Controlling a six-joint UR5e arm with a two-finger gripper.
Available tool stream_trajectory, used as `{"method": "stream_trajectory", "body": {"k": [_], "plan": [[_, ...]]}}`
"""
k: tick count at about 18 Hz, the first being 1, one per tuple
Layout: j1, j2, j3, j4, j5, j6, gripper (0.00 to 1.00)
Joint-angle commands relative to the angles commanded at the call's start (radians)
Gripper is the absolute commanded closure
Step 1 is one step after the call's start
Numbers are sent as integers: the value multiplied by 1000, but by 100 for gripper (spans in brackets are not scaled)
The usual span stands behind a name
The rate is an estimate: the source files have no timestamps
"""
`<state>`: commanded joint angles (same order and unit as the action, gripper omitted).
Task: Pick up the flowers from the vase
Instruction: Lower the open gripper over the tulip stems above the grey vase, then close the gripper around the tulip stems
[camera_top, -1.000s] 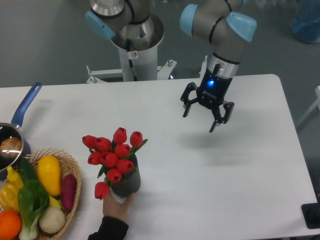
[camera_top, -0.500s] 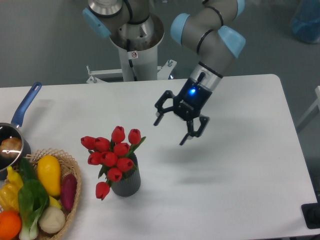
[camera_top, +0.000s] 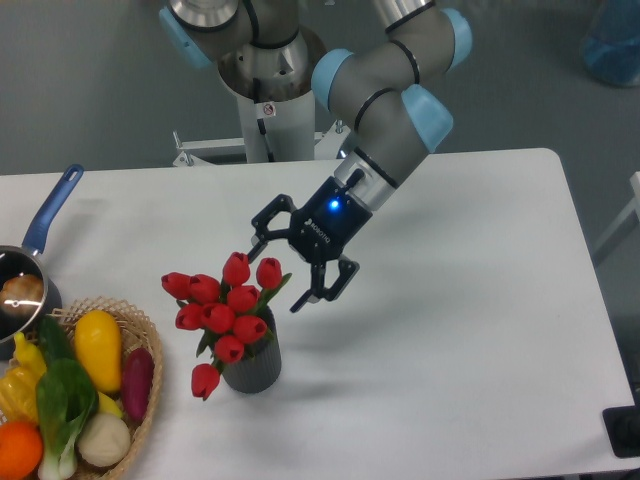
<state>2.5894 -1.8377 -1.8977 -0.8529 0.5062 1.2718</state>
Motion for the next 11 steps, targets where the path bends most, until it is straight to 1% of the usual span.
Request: {"method": "stream_trajectory", "body": {"k": [4,6,9,10,11], "plan": [[-9,-8,22,2,-3,-14,0],[-34,-28,41,5,-5,-22,0],[-41,-54,69,6,-5,-28,0],[-52,-58,75,6,-5,-28,4],[-57,-63,77,8,-5,-26,11]]}}
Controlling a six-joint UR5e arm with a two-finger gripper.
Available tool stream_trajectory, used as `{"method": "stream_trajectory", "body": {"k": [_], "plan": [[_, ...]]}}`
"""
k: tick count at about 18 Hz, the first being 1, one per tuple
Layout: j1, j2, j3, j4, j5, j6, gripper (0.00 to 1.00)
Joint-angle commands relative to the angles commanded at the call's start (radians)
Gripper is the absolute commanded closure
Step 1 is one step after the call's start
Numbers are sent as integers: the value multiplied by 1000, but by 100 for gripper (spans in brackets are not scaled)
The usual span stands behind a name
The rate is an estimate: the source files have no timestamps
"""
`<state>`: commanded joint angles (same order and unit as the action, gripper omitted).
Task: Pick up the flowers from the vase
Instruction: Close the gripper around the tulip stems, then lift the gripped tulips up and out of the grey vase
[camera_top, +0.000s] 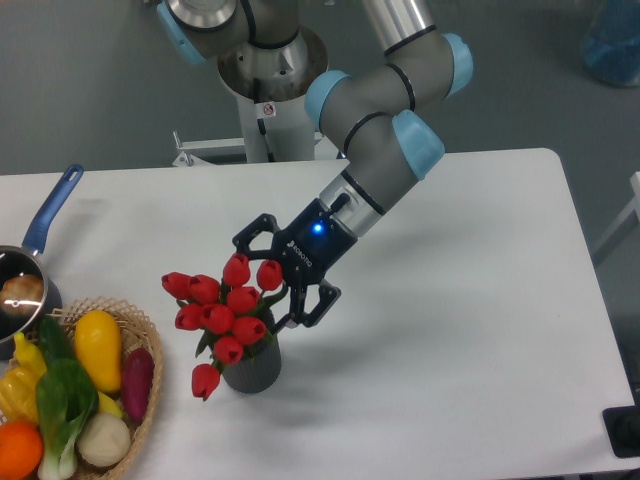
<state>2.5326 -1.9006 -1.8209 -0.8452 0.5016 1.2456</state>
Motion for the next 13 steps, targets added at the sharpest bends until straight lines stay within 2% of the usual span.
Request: {"method": "stream_trajectory", "body": {"k": [2,4,6,13], "plan": [[0,-3,0,2,0,0,38],[0,-3,-3,3,-9,0,72],[1,-3,-2,3,-9,0,98],[14,6,0,3,-9,0,100]]}}
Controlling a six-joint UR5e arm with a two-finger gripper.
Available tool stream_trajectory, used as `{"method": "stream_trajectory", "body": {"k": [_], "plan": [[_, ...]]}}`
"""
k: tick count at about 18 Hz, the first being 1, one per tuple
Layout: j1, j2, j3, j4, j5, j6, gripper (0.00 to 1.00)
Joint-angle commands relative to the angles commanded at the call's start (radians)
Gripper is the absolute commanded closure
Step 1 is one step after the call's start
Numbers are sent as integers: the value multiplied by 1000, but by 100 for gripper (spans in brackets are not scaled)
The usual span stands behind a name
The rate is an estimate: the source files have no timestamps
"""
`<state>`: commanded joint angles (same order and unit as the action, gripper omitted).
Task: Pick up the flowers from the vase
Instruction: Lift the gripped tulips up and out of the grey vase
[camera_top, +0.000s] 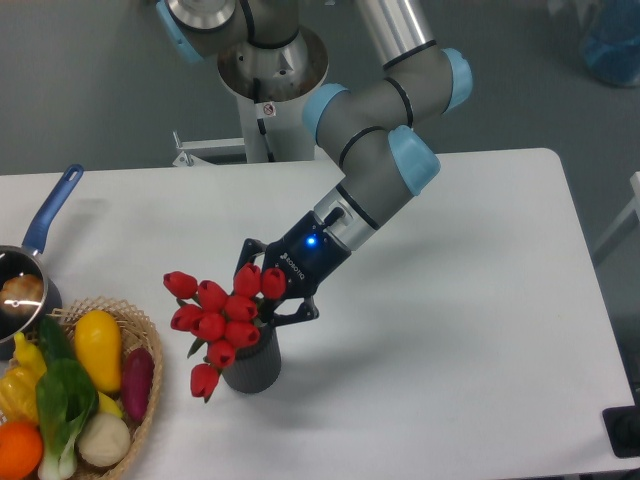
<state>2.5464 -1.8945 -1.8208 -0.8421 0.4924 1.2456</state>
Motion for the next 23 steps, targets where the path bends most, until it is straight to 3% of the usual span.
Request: {"method": "stream_trajectory", "body": {"k": [7,13,23], "plan": [[6,64,14,0,-28,-101,100],[9,120,64,0,-63,-202,100],[66,164,158,0,-98,-291,100]]}}
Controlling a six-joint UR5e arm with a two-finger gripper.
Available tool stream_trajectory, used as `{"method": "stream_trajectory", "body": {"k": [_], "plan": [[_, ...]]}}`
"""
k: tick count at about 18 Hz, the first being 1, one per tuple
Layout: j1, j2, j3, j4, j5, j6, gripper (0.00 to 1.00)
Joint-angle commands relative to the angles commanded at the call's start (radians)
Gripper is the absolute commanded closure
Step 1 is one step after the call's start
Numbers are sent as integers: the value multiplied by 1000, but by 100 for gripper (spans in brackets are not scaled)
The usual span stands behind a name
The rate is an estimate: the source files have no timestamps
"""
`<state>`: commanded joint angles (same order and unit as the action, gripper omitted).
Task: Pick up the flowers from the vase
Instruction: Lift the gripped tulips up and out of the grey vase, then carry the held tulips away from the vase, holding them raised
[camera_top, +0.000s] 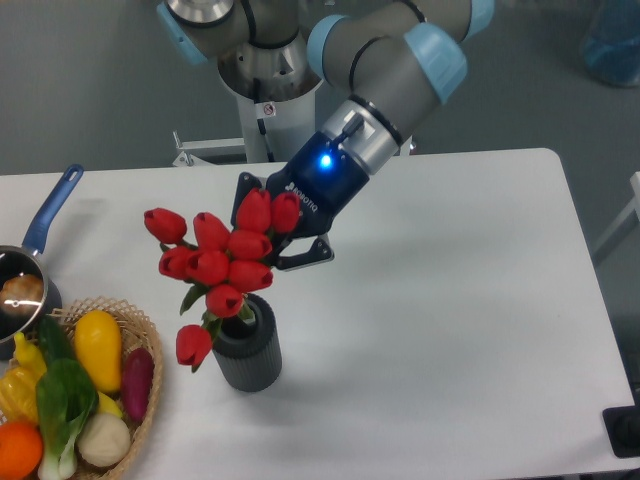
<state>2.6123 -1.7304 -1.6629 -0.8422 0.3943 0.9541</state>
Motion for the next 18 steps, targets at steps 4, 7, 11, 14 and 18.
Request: {"method": "stream_trajectory", "body": {"k": [4,7,11,14,18], "plan": [[61,8,40,0,-12,8,100],[94,12,67,0,-12,2,100],[98,12,72,0,-12,0,100],[139,9,66,2,-3,14,100],[222,2,51,-3,50,116,100]]}}
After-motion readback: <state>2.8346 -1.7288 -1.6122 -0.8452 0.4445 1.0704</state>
